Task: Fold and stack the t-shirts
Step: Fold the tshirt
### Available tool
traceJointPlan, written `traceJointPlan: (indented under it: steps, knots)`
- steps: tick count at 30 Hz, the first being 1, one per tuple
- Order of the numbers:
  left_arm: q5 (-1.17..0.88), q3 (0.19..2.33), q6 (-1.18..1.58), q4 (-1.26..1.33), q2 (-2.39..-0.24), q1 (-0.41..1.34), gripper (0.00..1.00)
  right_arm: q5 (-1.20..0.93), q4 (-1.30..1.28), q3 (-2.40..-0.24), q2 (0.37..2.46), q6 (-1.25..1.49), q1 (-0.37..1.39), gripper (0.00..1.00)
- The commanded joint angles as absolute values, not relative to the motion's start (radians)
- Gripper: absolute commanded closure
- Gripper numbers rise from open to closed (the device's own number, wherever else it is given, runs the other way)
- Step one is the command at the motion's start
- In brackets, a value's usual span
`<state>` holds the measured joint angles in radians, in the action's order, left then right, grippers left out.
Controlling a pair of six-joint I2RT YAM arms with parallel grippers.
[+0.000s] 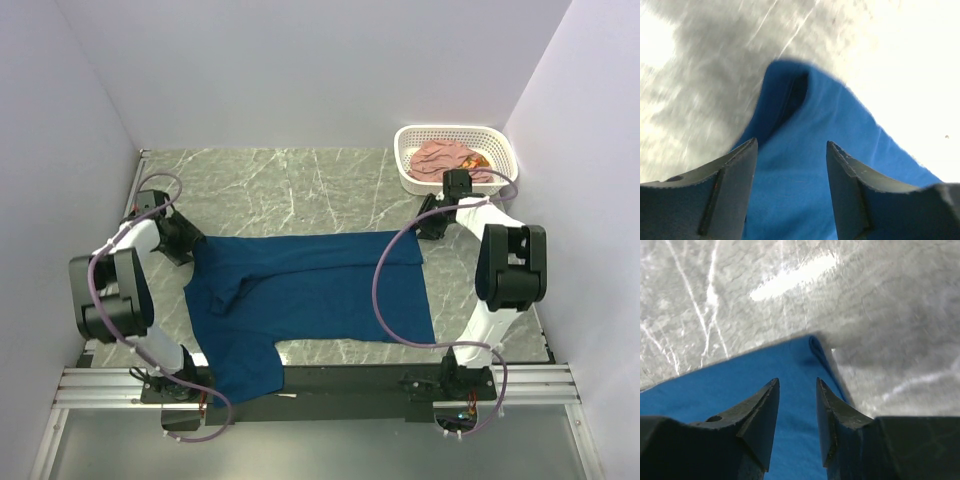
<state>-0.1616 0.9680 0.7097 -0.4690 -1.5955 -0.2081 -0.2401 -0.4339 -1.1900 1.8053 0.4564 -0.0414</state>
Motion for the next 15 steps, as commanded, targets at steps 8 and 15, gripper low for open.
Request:
traceJointPlan:
  steps: [8, 15]
  knots:
    - [-0.195, 1.081, 0.65, -0.371, -1.73, -0.212, 0.48, -0.313, -0.362, -1.236, 1.894, 0.477, -0.052, 0.6]
    - [-0.143, 1.13, 0.615, -0.356, -1.787, -0.212, 0.72, -0.31, -0.359, -1.224, 1.924, 0.485, -0.067, 0.61]
